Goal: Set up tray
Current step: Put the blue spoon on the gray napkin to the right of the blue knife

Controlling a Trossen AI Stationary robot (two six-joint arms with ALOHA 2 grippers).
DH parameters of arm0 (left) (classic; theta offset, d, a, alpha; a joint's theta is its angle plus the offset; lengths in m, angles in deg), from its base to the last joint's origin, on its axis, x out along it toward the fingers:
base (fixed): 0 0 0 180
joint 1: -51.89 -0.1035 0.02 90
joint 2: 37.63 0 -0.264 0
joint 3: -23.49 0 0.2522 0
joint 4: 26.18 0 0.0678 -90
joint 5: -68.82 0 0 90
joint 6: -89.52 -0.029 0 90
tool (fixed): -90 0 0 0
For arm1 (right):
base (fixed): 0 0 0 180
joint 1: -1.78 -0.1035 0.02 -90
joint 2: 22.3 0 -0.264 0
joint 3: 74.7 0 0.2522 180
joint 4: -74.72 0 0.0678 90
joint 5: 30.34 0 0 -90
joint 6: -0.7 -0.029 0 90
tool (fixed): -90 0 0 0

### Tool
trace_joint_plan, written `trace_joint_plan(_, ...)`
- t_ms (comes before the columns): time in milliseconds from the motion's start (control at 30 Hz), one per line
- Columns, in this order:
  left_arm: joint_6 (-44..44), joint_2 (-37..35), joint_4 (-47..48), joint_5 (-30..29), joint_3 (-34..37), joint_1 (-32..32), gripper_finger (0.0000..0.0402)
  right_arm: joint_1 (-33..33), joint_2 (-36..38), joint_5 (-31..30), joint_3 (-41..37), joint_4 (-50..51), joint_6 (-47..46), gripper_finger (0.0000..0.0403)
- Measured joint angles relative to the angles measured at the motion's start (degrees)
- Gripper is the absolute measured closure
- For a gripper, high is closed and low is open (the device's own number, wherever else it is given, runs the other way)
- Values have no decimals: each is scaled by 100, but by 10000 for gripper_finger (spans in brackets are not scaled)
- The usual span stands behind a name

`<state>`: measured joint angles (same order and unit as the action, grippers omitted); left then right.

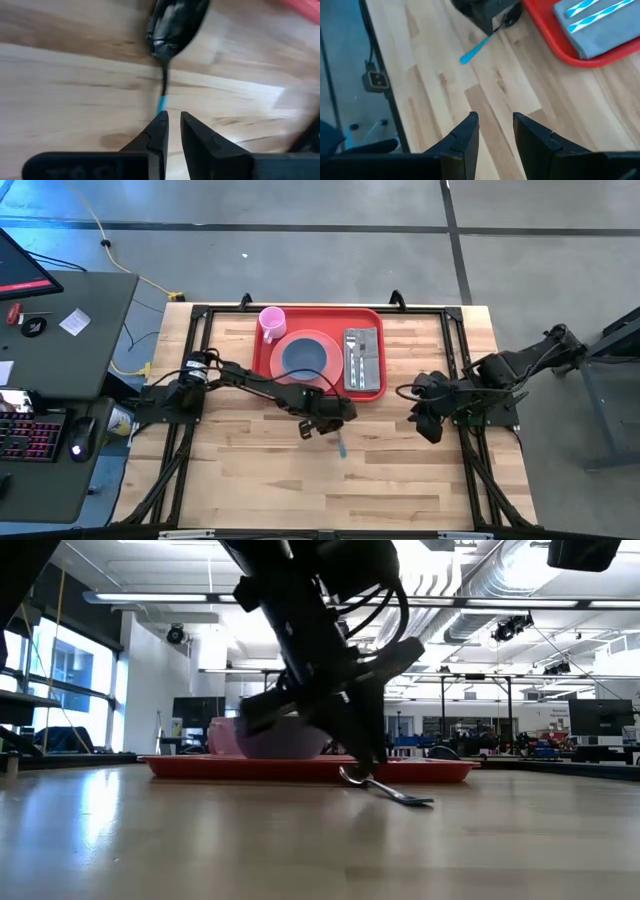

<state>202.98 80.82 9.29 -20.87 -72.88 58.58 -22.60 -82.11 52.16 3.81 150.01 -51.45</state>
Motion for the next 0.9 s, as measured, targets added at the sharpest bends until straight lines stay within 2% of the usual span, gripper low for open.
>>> trace_joint_plan(100,-75,0,-226,-38,0,-54,316,-98,-18,-298,0,-4,-116,290)
trace_joint_plan(167,-256,-24,-248,145,-43,-52,315,-118,-45,-506,0,-8,-308,290)
trace_joint_plan(300,-1022,-128,-78,681,-297,44,315,-109,-171,-813,0,-96,-632,290)
trace_joint_plan(433,-2039,-431,666,795,-645,183,314,-75,-502,-803,0,-340,-579,290)
trace_joint_plan(600,-3692,-1190,2232,407,-888,232,314,18,-1006,-889,-4,-692,-1135,290)
trace_joint_plan(733,-5029,-2059,2946,41,-949,232,314,234,-1392,-1098,-1,-1679,-1490,290)
trace_joint_plan(900,-6467,-3320,3282,-741,-951,405,314,646,-2310,-384,8,-2722,-1619,290)
